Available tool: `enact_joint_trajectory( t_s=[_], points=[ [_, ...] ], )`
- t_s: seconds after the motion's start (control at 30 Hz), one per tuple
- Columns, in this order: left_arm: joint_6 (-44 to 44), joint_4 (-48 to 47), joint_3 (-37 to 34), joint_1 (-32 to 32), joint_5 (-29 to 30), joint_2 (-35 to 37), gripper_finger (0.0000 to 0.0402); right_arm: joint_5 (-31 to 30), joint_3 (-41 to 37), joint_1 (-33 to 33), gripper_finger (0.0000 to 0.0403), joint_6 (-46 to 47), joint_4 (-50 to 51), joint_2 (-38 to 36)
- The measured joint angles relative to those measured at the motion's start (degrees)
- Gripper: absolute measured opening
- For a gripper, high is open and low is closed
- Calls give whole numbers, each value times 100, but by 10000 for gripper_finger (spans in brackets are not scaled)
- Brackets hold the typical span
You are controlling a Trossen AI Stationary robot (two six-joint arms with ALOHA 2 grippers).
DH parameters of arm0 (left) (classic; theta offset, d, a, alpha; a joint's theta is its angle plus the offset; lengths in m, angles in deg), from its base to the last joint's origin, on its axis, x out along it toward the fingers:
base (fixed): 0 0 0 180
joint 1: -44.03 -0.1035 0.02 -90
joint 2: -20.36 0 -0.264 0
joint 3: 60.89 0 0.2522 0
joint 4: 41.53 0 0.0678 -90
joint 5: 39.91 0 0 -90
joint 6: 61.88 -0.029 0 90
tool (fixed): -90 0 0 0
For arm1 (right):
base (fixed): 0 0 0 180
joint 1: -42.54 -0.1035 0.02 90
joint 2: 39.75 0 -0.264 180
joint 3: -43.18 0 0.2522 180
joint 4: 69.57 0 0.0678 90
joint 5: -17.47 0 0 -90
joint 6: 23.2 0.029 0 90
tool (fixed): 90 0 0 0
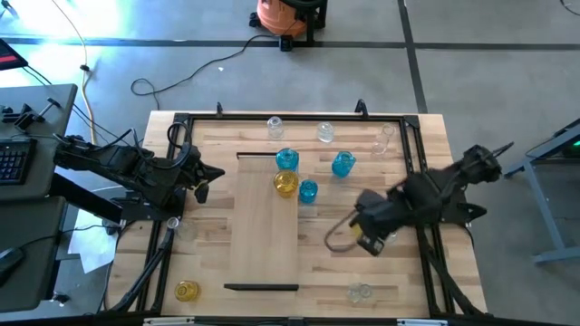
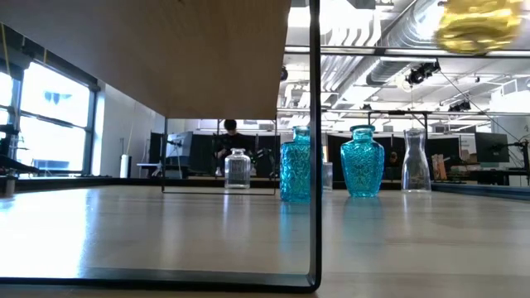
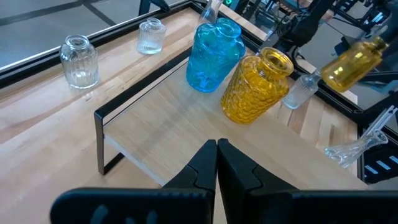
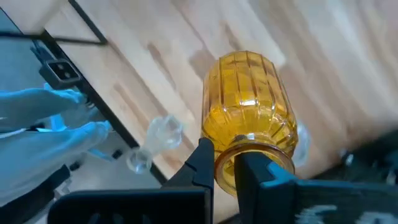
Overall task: Sort vases onto shelf
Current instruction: Put the right yellow vase on the shelf to align with the other yellow vase
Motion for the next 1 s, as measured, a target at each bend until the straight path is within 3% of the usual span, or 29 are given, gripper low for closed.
enact_joint_trajectory(
  t_s=[0.27,0.53,0.67,1.0],
  points=[
    [-45,-2,0,0,4,-2,5,38,1117,1104,8,-2220,-449,952],
    [-157,-3,0,0,3,-4,5,337,3288,1463,8,-3529,-58,2496],
    [-169,-13,-2,0,4,-4,5,843,2772,1503,8,-3454,-553,2334],
    [-96,5,1,1,-161,-133,5,686,3001,1452,8,-3714,-1375,2363]
  ],
)
